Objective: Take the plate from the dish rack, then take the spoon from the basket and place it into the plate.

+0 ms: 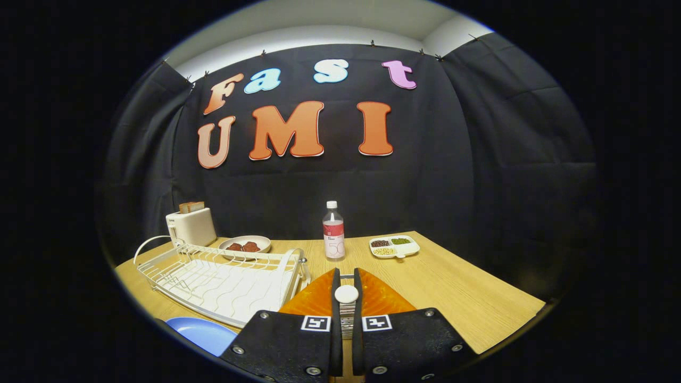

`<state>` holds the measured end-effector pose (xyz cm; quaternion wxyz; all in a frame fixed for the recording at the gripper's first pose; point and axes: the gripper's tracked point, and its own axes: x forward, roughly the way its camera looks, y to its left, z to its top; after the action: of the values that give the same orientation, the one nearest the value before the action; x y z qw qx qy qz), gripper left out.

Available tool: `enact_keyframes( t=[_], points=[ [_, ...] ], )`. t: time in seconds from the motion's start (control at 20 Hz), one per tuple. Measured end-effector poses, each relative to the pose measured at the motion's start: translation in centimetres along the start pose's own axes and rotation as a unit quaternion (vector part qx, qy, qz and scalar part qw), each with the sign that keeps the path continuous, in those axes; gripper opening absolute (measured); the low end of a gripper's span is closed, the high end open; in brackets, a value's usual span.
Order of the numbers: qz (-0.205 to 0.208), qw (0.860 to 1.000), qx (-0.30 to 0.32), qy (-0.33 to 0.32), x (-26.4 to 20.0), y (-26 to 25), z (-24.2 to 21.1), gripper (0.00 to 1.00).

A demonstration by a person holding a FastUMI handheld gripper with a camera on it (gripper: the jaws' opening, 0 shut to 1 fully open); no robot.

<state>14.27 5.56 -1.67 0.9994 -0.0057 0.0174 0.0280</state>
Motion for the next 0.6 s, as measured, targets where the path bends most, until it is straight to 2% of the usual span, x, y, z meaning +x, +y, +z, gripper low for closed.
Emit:
enact_keyframes(
  t=[0.35, 0.6],
  points=[
    [0.026, 0.999, -0.011, -0.020, -5.0, 2.6, 3.5, 0.07],
    [0.058, 0.998, -0.014, -0.026, -9.1, 6.1, 4.0, 0.07]
  ],
)
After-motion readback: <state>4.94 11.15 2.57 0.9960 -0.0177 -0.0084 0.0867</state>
